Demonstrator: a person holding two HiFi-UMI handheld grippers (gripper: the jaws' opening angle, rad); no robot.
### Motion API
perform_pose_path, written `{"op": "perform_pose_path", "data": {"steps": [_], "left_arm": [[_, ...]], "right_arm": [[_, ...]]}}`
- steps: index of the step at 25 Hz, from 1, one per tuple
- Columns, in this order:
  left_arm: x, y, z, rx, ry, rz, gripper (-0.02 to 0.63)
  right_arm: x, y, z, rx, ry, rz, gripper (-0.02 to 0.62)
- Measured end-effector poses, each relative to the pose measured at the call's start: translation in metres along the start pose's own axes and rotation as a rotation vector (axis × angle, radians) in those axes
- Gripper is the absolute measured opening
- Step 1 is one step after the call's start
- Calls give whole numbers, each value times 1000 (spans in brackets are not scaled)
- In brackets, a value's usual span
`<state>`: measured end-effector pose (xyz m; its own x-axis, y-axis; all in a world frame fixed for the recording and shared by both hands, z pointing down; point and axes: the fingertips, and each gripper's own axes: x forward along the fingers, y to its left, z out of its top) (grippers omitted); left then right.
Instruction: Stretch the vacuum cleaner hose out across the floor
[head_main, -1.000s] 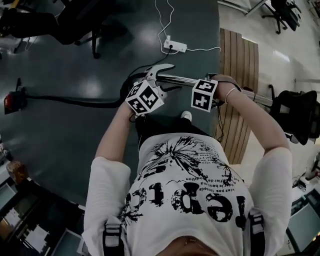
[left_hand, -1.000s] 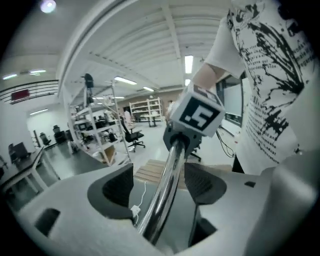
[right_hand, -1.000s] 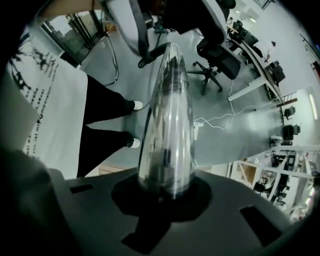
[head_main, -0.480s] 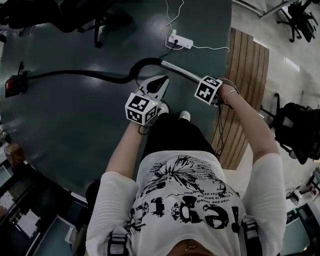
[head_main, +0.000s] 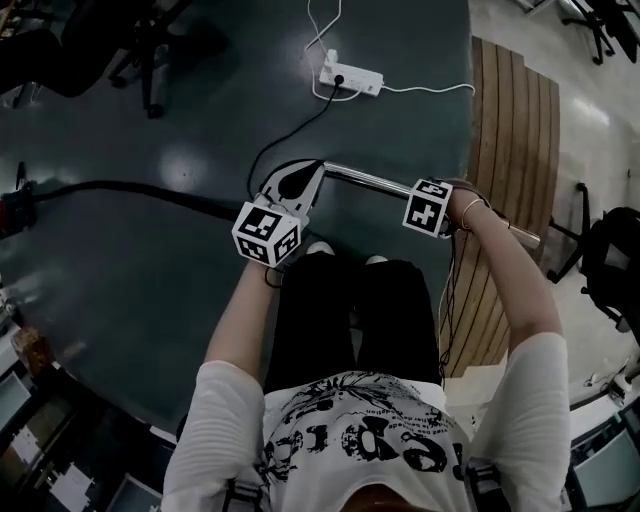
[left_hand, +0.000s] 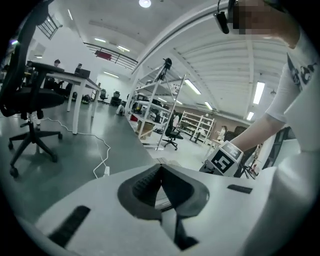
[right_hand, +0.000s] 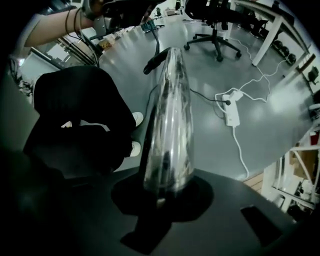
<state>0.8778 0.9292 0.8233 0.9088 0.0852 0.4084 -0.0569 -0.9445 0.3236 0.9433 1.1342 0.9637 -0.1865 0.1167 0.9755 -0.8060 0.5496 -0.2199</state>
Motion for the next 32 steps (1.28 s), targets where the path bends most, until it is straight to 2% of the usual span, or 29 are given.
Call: {"op": "perform_pose_path", "data": {"steps": [7, 10, 13, 14, 16, 18, 20, 23, 28, 32], "left_arm": [[115, 42, -113, 57, -18, -82, 5], [156, 61, -149, 98, -7, -114, 5], [187, 59, -183, 169, 28, -186, 5], [196, 57, -192, 206, 44, -205, 5], [211, 58, -204, 255, 73, -218, 5], [218, 62, -215, 260, 95, -216, 5], [221, 63, -230, 274, 122, -226, 5], [223, 62, -252, 281, 158, -238, 5], [223, 64, -265, 293, 171, -258, 5], [221, 67, -273, 260, 173, -259, 5]], "right_arm": [[166, -32, -30, 35, -76, 91, 63], [223, -54, -47, 92, -88, 96, 63], [269, -61, -56, 138, -115, 103, 63], [281, -64, -56, 138, -130, 92, 63], [303, -80, -59, 134, -133, 13, 63], [328, -101, -68, 139, -88, -101, 61], [351, -114, -73, 154, -58, -178, 61], [367, -122, -69, 194, -105, -249, 61], [368, -129, -67, 230, -142, -299, 61], [370, -130, -68, 250, -122, -330, 63]]}}
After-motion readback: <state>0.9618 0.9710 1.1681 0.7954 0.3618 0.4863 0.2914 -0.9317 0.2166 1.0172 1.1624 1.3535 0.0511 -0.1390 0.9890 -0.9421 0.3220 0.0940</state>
